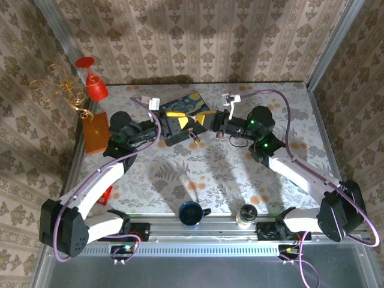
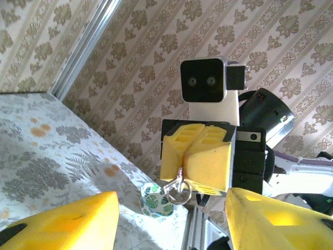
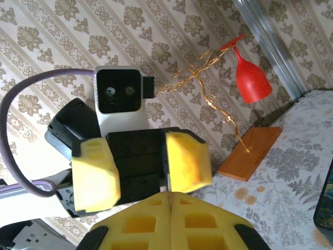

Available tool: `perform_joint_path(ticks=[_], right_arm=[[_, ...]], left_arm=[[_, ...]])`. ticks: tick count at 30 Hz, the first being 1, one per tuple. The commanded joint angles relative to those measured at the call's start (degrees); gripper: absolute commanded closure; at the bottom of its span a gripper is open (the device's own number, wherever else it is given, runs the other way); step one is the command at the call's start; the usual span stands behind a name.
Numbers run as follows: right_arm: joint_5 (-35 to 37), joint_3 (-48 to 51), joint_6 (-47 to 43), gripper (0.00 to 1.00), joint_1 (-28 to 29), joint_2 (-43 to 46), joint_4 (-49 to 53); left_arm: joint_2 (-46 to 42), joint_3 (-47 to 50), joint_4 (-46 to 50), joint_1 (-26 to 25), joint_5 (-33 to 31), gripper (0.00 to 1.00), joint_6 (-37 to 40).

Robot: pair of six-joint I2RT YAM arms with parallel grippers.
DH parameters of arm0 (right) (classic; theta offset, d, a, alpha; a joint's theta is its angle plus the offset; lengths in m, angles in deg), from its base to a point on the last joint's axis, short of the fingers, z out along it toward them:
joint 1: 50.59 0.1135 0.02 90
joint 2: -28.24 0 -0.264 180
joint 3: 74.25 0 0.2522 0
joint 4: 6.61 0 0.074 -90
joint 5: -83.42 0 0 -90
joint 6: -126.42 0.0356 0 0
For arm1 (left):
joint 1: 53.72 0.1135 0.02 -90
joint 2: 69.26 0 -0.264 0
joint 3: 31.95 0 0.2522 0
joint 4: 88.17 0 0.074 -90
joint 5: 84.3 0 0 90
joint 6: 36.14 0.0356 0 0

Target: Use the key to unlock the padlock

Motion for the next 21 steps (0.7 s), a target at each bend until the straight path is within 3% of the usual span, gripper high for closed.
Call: perform_joint_path(ticks=[1, 6, 9, 13, 21], right_arm=[[-1.93, -1.2, 2.72, 1.0, 0.3, -1.1, -4.58], [-2.05, -1.36, 2.83, 1.0, 0.67, -1.11, -4.76], [-2.08, -1.38, 2.9, 1.0, 0.83, -1.14, -4.76], [-2.16, -1.38, 3.26, 1.0, 0.94, -1.35, -5.18], [-1.75, -1.0, 3.62, 1.0, 1.02, -1.24, -5.64]], left_arm=[[-0.03, -0.99, -4.16, -0.01, 0.9, 0.43, -1.87], [0.19, -0.77, -4.79, -0.05, 0.72, 0.45, -1.93], [0.97, -0.68, -7.06, -0.04, 1.14, 0.56, -3.27], [2.45, -0.51, -10.59, -0.05, 1.94, 0.63, -5.23], [4.45, -0.68, -13.99, -0.03, 3.26, 0.93, -7.36]])
